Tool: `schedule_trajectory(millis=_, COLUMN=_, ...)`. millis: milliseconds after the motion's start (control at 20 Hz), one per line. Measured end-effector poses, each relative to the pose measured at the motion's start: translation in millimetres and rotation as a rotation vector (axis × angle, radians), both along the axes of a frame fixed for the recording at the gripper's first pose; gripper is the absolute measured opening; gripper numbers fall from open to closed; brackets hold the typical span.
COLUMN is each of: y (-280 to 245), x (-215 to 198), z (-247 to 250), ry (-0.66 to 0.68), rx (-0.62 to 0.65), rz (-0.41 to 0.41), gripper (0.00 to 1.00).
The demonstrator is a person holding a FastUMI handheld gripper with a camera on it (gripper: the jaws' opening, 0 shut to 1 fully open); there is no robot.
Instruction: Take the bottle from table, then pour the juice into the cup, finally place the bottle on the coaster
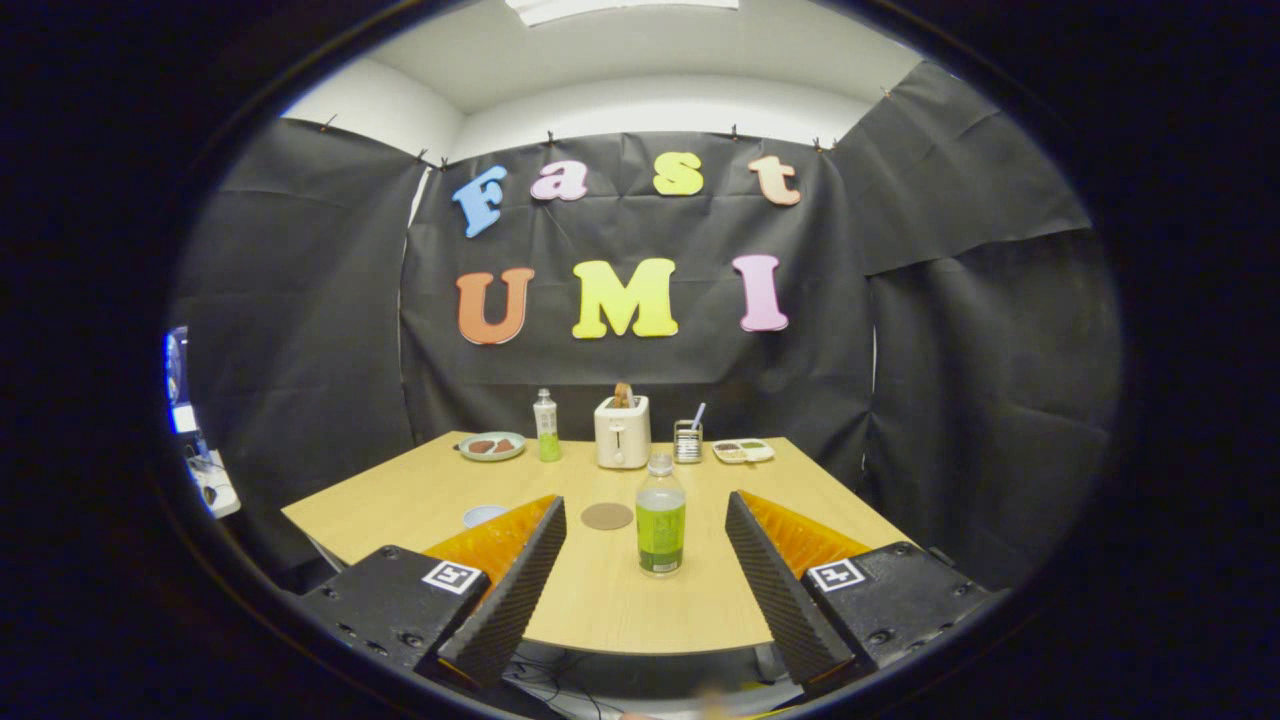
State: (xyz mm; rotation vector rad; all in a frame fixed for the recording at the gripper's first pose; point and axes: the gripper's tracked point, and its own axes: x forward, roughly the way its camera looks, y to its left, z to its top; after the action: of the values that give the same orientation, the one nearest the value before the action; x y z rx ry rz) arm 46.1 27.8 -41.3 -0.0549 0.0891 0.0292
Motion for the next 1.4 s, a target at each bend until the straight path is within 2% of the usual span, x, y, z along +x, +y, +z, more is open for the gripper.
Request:
schedule_trajectory(millis=400, y=5, x=76, z=-30, ry=0.049, rx=0.009, rz=-0.006, gripper=1.00)
schedule_trajectory(millis=900, y=-11, x=171, z=-91, ry=0.195, rx=0.006, rz=-0.074, gripper=1.00)
schedule_trajectory(millis=1400, y=-19, x=233, z=-100, ry=0.181, rx=0.031, rz=-0.088, gripper=1.00)
